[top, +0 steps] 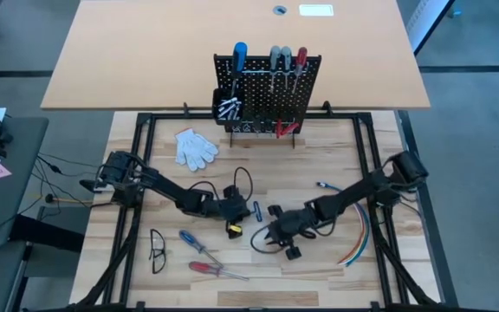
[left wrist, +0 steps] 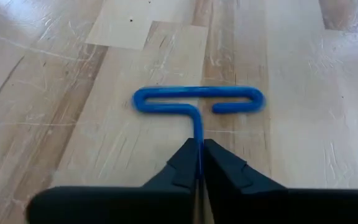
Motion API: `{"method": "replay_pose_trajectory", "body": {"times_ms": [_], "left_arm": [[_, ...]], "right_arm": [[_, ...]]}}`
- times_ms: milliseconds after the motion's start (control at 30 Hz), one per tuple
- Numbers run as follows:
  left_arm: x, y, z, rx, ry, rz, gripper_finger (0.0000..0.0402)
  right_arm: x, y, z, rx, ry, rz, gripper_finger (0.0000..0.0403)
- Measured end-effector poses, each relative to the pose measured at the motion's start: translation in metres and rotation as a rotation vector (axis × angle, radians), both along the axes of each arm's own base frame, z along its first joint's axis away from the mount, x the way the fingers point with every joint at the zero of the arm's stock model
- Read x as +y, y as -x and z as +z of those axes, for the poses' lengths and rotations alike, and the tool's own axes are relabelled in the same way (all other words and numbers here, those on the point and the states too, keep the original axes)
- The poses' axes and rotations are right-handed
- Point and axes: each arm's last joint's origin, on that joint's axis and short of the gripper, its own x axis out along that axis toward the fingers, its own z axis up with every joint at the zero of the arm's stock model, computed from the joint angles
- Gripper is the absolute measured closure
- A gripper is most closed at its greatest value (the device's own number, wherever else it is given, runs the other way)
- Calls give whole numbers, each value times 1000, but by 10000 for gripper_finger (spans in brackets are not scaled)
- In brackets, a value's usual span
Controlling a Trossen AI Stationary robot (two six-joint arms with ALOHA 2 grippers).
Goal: Hang tools onto peg board
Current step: Hang the blue pick tool on the pegboard
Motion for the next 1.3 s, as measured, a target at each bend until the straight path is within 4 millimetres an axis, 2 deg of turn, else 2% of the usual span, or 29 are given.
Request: {"method": "replay_pose_trajectory", "body": {"times_ms": [133, 233, 400, 533, 700, 1033, 1100, 1300], "left_arm": [[1, -1, 1, 12, -1, -2, 392], [0, -1, 7, -2, 16, 4, 398], [-8, 2, 20, -47, 18, 3, 400], [-12, 4, 27, -68, -1, 3, 401], [-12, 3, 30, -96, 1, 4, 400], [-13, 2, 34, -105, -18, -21, 400], [-13, 3, 32, -82, -29, -50, 388], [-13, 9, 23, 18, -33, -53, 317]], "right_arm": [[6, 4, -2, 13, 54, -34, 312], [3, 7, -7, -8, 87, -64, 312], [-23, 16, -21, -89, 68, -150, 312], [-46, 18, -28, -87, 46, -239, 312], [-63, 14, -32, -89, 14, -313, 312], [-53, 3, -48, -78, -16, -263, 312], [-52, 0, -49, -78, -19, -257, 312], [-50, -1, -48, -74, -16, -252, 312]]}}
